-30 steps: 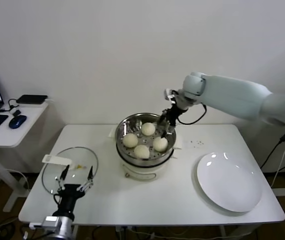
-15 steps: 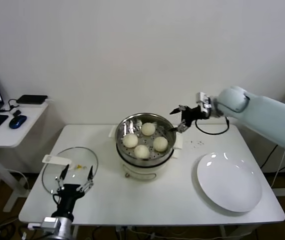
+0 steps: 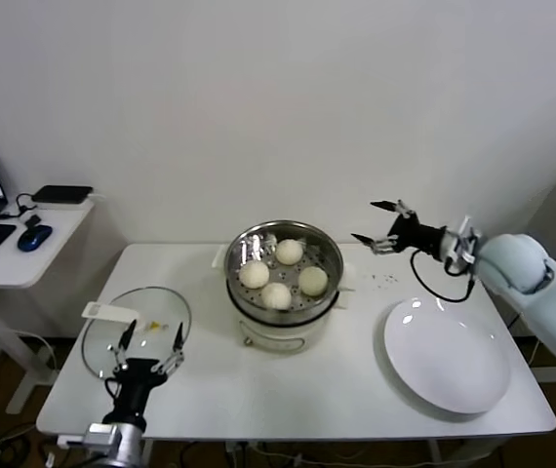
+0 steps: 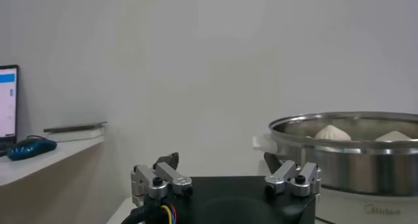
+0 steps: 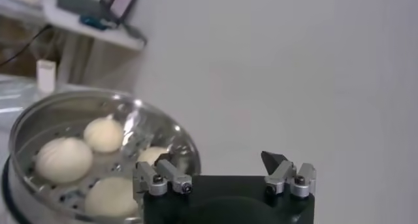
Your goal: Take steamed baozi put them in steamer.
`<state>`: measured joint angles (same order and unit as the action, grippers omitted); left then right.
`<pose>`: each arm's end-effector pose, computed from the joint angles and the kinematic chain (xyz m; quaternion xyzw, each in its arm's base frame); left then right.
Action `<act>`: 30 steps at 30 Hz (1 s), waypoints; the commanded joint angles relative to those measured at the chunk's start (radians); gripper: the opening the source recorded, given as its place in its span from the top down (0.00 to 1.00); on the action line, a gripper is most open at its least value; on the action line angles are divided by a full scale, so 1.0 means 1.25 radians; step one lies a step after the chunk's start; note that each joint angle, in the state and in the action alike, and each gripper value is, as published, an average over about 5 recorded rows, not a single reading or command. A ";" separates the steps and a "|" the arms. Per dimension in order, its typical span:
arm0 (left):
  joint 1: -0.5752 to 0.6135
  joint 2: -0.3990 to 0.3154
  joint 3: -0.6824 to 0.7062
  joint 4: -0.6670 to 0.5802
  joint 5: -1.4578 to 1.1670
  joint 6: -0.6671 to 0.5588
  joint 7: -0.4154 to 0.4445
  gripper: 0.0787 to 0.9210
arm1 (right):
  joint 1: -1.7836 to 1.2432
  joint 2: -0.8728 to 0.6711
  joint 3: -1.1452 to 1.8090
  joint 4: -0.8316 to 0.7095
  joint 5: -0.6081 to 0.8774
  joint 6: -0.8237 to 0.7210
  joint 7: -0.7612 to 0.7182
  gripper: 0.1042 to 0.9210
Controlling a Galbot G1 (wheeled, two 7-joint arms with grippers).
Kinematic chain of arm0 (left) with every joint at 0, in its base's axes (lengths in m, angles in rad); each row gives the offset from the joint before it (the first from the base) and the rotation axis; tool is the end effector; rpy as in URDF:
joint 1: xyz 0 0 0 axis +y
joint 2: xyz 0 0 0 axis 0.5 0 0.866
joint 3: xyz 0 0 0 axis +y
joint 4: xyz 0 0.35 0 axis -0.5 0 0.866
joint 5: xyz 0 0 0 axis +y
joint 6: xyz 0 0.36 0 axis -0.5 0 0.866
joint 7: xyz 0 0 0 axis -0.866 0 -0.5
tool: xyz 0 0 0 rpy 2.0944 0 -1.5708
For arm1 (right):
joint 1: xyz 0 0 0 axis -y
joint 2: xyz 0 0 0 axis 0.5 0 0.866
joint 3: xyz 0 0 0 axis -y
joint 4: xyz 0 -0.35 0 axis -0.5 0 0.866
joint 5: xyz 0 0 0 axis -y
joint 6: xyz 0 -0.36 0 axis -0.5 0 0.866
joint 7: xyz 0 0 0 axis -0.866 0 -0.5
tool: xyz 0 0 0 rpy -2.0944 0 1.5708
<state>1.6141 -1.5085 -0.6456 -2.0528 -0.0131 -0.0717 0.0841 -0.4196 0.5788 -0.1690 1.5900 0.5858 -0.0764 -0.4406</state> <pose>0.1702 0.0502 -0.3222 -0.0064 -0.9986 -0.0520 0.0066 0.4474 -0.1615 -0.1450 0.3700 -0.8916 0.2590 0.0321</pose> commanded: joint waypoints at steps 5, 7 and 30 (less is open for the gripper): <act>0.003 -0.008 0.000 -0.001 0.004 -0.003 -0.005 0.12 | -0.660 0.319 0.640 0.129 -0.142 0.150 0.147 0.12; 0.003 -0.008 -0.002 -0.003 0.002 -0.001 -0.005 0.12 | -0.690 0.370 0.659 0.141 -0.151 0.165 0.153 0.12; 0.018 0.002 -0.021 0.009 -0.010 -0.005 0.006 0.12 | -0.897 0.636 0.690 0.224 -0.188 0.260 0.141 0.12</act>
<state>1.6309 -1.5091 -0.6672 -2.0416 -0.0218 -0.0768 0.0897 -1.3973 1.2345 0.6391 1.8357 0.3677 0.1997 -0.2685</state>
